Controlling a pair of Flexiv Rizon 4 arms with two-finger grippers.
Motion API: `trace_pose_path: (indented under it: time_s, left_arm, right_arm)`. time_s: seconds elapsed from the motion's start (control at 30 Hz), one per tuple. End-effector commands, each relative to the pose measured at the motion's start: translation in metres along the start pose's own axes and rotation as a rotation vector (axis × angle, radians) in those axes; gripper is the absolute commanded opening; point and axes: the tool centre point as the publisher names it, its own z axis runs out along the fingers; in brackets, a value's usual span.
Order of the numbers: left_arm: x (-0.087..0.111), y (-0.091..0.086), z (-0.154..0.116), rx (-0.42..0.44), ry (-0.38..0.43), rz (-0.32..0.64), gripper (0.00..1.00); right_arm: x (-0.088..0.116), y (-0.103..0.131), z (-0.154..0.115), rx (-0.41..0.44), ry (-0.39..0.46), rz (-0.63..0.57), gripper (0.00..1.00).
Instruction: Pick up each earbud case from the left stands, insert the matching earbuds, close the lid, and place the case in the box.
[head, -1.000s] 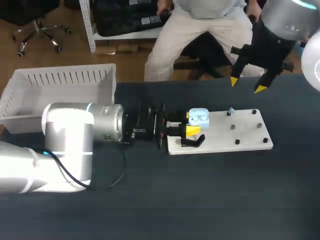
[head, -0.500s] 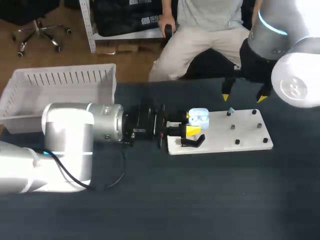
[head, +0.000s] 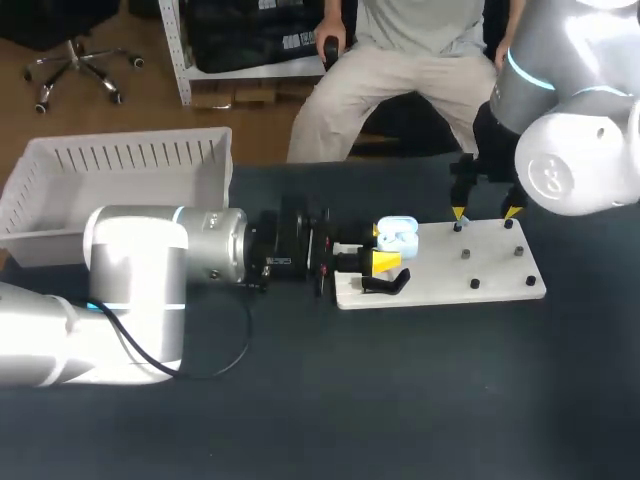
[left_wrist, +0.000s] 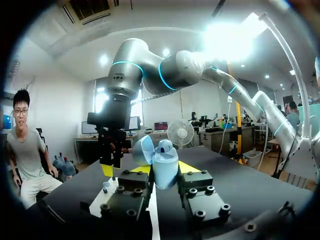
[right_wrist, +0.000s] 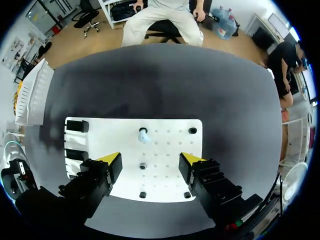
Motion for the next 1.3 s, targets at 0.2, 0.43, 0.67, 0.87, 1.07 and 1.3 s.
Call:
trace_pose_path:
  time_s: [0.2,0.43,0.67,0.87,1.07,1.3]
  left_arm:
    - [0.001,-0.001,0.000,-0.004,-0.003,0.003,0.00]
    - [0.001,-0.001,0.000,-0.004,-0.003,0.003,0.00]
    - [0.001,-0.001,0.000,-0.004,-0.003,0.003,0.00]
    - [0.001,-0.001,0.000,-0.004,-0.003,0.003,0.00]
    - [0.001,-0.001,0.000,-0.004,-0.003,0.003,0.00]
    - [0.001,-0.001,0.000,-0.004,-0.003,0.003,0.00]
  right_arm:
    - [-0.007,0.008,0.018,-0.021,0.034,-0.011,0.59]
    - [-0.008,0.009,0.025,-0.033,0.046,-0.006,0.50]
    - [-0.010,0.011,0.028,-0.046,0.051,0.000,0.46]
    - [-0.012,0.013,0.035,-0.051,0.061,0.005,0.44]
    - [-0.015,0.012,0.038,-0.055,0.060,0.019,0.39]
    - [-0.017,0.011,0.039,-0.056,0.061,0.036,0.35]
